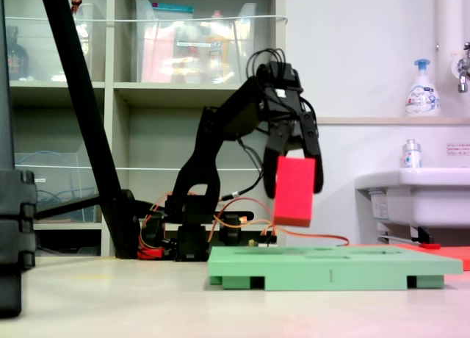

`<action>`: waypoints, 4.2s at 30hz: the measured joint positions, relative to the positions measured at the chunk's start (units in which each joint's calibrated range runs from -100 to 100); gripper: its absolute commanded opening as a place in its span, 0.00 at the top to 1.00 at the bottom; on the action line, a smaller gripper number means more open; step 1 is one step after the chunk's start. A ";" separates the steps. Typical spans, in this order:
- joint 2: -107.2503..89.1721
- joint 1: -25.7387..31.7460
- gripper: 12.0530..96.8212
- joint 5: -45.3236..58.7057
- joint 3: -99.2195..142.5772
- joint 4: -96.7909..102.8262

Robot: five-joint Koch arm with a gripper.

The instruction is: Put the square block into the corresponding hole

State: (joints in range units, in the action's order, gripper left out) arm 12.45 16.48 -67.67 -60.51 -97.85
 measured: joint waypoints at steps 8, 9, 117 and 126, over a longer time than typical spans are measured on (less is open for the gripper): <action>4.92 0.00 0.93 -0.05 -0.29 3.03; 5.61 0.00 0.93 -0.05 -0.29 3.62; -23.39 -1.42 0.15 27.06 -7.84 9.59; -45.83 -11.53 0.36 47.28 -5.88 7.93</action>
State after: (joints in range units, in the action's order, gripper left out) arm -33.38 4.96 -20.39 -66.39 -89.92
